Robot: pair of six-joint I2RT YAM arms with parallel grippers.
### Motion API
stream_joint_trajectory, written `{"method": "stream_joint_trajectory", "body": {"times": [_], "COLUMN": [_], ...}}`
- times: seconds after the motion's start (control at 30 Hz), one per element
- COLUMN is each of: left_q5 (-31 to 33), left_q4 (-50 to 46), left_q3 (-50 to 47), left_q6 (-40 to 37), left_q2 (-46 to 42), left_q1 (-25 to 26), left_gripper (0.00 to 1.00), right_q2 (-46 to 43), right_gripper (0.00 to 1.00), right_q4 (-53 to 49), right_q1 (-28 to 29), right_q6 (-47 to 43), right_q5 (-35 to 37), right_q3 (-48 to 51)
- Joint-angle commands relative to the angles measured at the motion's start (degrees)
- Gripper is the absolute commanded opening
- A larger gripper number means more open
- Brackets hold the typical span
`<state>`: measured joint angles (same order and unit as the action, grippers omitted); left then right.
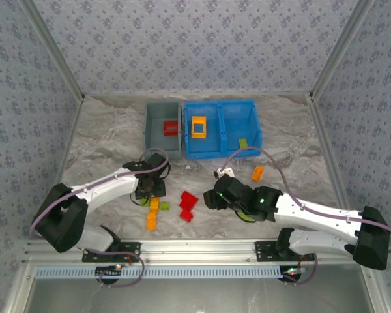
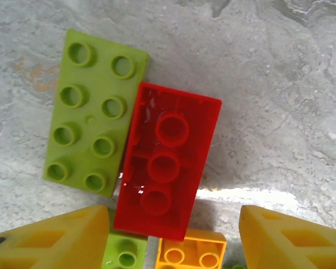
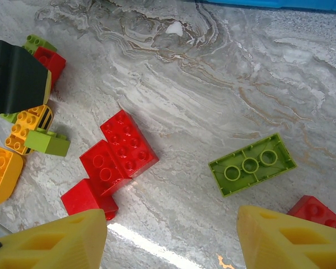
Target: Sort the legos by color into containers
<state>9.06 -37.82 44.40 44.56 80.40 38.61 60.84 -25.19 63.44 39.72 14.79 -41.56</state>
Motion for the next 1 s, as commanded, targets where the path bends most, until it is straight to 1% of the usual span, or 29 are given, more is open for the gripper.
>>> {"method": "stream_joint_trajectory", "body": {"times": [0.0, 0.17, 0.3, 0.37, 0.53, 0.77, 0.9, 0.97], "left_q5": [-1.04, -2.21, -2.65, -1.92, 1.47, 2.44, 3.29, 3.42], "left_q4": [1.6, 3.04, 4.34, 3.89, 0.62, 1.52, 2.02, 2.36], "left_q3": [-0.54, -0.05, 1.63, 2.74, 3.73, 3.98, 5.79, 6.4], "left_q6": [-0.6, -0.48, -0.19, 0.07, 1.01, 1.32, 0.67, 0.32], "left_q2": [1.19, 2.04, 2.84, 3.89, 6.56, 7.92, 10.1, 10.96], "left_q1": [-0.37, -0.07, 1.93, 2.84, 2.79, 2.16, 2.15, 2.12], "left_gripper": [0.6, 0.59, 0.57, 0.57, 0.54, 0.51, 0.47, 0.43], "right_q2": [0.36, -0.19, -0.16, -0.02, 0.27, 1.23, 2.85, 3.44], "right_gripper": [0.65, 0.65, 0.65, 0.65, 0.65, 0.66, 0.65, 0.65], "right_q4": [-0.12, -0.18, -0.33, -0.3, 0.1, 3.53, 4.28, 4.9], "right_q1": [0.42, 0.53, 0.63, 0.59, 0.62, 0.83, 1.16, 1.44], "right_q6": [1.53, 1.53, 1.23, 1.28, 1.23, -0.4, -1.12, -1.47], "right_q5": [0.99, 1.0, 1.4, 1.39, 0.84, -1.1, -1.34, -1.68], "right_q3": [-1.85, -2.25, -2.64, -2.85, -3.02, -3.09, -4.51, -4.91]}}
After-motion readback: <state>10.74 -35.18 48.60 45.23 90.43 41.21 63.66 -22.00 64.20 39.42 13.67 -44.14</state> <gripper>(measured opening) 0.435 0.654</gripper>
